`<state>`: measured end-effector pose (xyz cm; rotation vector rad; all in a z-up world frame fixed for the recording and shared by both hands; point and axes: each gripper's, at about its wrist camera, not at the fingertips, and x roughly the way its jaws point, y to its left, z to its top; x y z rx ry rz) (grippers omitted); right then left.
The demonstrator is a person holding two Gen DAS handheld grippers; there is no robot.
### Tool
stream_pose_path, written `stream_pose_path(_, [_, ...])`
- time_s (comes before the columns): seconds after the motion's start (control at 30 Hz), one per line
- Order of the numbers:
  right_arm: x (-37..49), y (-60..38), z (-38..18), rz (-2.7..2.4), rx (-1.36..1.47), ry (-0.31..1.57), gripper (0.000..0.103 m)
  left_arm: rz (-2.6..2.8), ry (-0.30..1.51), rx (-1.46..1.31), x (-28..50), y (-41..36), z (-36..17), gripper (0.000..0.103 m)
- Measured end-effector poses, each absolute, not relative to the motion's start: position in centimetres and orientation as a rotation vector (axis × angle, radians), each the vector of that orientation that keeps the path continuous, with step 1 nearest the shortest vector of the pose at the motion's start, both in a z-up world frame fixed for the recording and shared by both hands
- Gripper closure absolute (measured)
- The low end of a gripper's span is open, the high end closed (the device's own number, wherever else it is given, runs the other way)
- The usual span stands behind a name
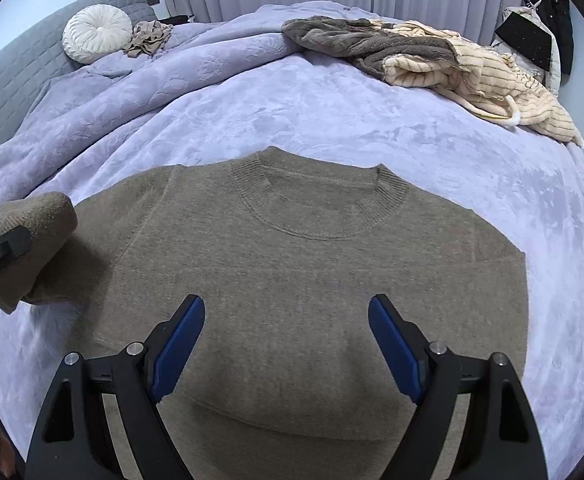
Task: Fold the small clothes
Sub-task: 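Fold the held sleeve with the left gripper across the sweater body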
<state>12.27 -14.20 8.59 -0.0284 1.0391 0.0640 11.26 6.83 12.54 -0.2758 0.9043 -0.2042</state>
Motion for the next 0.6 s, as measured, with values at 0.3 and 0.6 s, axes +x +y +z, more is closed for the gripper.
stream_pose_path(0.3, [10.5,-21.3,8.6,0.002,0.006,1.021,0.017,-0.263,0.920,-0.163,10.9,-1.8,12.9,0.095])
stream_pose_path(0.6, [8.2,-28.3,8.2,-0.063,0.065,1.014,0.017,-0.346,0.941,-0.063,9.6,-10.7,12.6,0.095])
